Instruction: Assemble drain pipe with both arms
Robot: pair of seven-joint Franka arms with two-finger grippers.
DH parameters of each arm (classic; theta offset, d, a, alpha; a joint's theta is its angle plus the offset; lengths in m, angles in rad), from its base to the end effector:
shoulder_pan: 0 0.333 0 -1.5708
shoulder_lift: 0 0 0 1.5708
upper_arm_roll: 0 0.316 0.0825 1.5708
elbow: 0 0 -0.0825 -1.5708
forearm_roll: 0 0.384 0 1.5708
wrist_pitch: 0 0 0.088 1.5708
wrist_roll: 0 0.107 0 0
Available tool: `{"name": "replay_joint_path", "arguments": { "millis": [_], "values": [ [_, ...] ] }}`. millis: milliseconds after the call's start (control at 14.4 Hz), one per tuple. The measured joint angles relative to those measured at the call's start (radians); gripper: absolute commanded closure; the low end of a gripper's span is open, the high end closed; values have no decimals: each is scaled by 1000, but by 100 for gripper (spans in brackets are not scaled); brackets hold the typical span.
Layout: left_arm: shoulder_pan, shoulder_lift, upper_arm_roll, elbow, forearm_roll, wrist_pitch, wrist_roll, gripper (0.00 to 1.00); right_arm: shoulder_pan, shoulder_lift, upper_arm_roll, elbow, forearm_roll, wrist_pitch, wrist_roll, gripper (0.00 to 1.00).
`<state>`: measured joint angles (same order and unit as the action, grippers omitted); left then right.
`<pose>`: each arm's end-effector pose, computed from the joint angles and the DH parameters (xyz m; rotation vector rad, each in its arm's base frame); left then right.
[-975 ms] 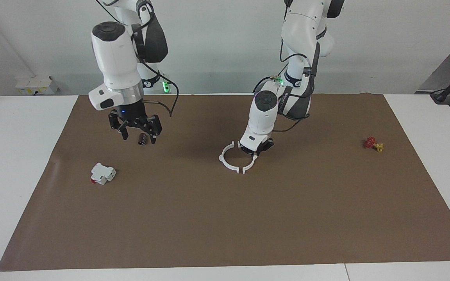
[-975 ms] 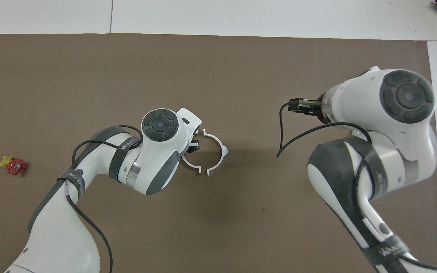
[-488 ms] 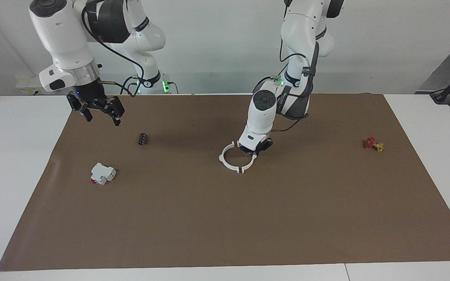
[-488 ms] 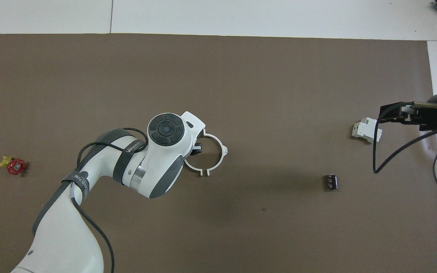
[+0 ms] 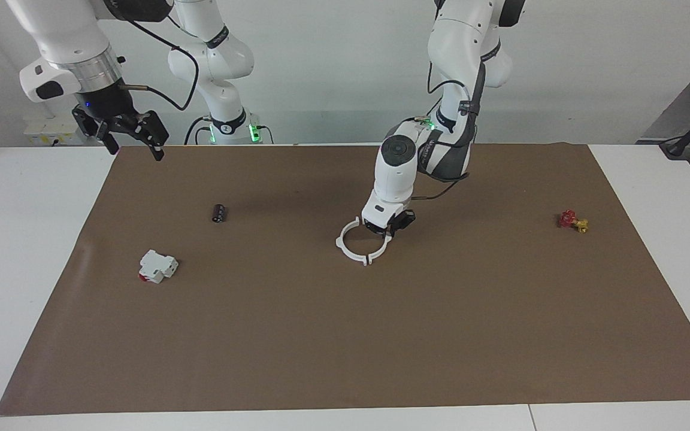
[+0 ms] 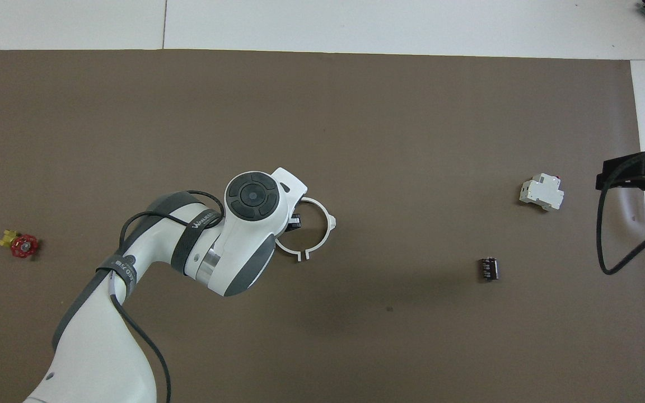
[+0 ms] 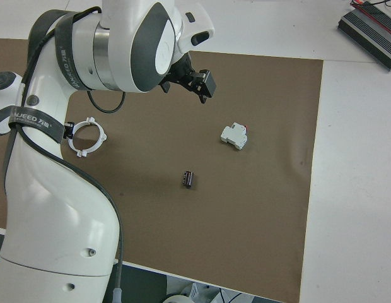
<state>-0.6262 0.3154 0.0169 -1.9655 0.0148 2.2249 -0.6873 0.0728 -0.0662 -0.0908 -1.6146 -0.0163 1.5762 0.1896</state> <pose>0.4948 -0.3452 0.3083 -3.0922 -0.1051 0.0534 0.5343 -0.0131 0.6402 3.1165 -0.3247 0.0444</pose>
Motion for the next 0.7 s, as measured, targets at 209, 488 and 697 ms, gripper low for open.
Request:
{"name": "replay_joint_path", "arguments": {
  "millis": [209, 488, 697],
  "values": [
    [-10, -1, 1, -1, 1, 0, -27, 100, 1, 12, 3, 0, 1, 0, 0, 0],
    [-13, -1, 1, -2, 2, 0, -48, 100, 2, 13, 4, 0, 2, 0, 0, 0],
    [-14, -1, 1, -2, 2, 0, -50, 100, 2, 13, 6, 0, 2, 0, 0, 0]
  ]
}}
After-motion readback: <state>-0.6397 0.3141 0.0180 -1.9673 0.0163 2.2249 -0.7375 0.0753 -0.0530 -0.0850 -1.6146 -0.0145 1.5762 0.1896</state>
